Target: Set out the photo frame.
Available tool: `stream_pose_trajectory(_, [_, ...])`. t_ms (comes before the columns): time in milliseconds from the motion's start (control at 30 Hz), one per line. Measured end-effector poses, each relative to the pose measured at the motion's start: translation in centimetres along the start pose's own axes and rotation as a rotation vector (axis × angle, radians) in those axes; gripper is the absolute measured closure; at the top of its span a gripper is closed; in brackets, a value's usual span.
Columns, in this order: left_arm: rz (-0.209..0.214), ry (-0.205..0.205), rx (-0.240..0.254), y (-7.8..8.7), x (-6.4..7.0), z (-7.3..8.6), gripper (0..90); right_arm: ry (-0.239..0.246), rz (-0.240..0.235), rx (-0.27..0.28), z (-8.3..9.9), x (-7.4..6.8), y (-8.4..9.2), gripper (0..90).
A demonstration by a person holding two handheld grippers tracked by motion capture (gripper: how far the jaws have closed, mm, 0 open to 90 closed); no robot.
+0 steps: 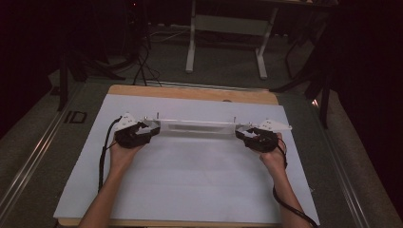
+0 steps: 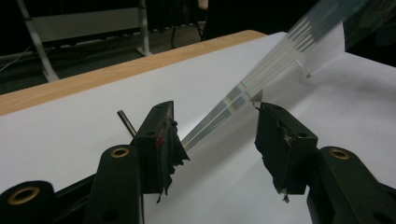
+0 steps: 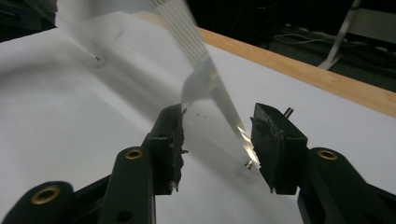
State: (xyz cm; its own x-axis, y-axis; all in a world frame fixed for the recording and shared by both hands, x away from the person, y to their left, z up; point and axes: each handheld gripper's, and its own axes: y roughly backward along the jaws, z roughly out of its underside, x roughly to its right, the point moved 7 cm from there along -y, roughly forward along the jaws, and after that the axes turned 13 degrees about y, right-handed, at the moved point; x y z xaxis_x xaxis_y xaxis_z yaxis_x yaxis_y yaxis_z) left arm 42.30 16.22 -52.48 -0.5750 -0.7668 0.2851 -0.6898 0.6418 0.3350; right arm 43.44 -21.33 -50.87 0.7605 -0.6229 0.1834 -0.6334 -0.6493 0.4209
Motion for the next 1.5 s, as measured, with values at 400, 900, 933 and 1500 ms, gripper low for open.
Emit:
stream_pose_trajectory(400, [-0.034, 0.024, 0.009, -0.6, -0.4, -0.8, 49.4, -0.005, 0.064, 0.01, -0.3, 0.6, -0.5, 57.4])
stream_pose_trajectory(900, [-0.095, 0.027, 0.024, -2.4, -1.2, -1.8, 49.6, 0.09, 0.213, -0.05, -0.7, 1.2, -2.6, 58.6])
stream_pose_trajectory(933, [-0.104, 0.023, 0.023, -2.5, -1.2, -1.9, 49.6, 0.085, 0.213, -0.05, -0.7, 1.3, -2.6, 58.6])
stream_pose_trajectory(1500, [-0.142, 0.015, -0.029, -1.9, 0.5, -2.4, 50.9, 0.015, 0.186, -0.058, -0.7, 1.1, -1.3, 58.2])
